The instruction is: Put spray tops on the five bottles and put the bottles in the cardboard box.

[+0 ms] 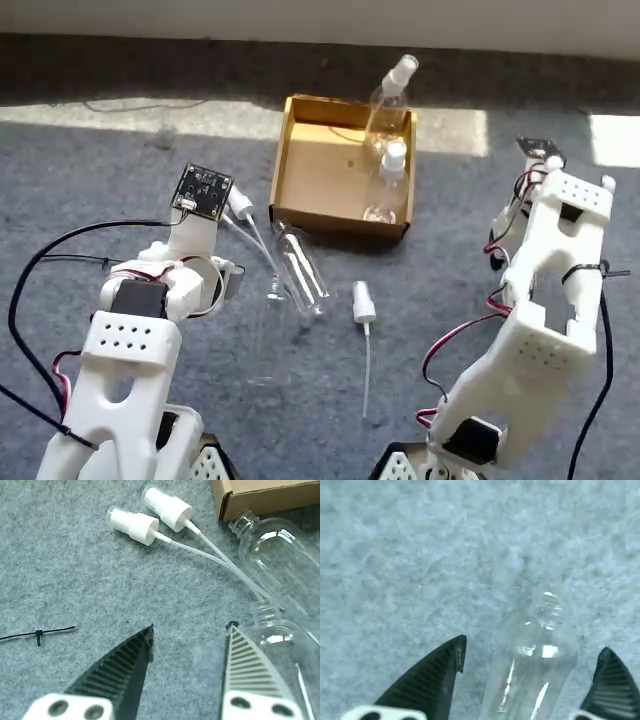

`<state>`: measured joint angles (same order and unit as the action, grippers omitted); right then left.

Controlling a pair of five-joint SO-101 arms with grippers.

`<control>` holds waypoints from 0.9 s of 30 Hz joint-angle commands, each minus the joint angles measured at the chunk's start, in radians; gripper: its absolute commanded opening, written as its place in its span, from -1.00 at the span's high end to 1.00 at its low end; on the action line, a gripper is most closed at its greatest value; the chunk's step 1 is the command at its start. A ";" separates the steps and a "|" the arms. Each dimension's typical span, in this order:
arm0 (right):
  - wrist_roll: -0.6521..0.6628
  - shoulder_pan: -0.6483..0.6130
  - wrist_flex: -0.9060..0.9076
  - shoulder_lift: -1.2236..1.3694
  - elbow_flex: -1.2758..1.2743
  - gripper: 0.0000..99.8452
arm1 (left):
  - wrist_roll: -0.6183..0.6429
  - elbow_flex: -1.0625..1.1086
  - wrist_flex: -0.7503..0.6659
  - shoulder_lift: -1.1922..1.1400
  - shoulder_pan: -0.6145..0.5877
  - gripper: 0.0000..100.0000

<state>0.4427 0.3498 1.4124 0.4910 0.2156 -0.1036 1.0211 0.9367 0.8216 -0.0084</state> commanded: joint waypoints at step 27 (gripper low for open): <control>-0.006 0.021 -0.028 -0.140 0.036 0.99 | -0.006 -0.041 -0.002 0.028 0.016 0.58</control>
<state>0.4365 0.3682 1.3725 0.4710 0.2263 -0.1036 1.0211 0.9367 0.8216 -0.0084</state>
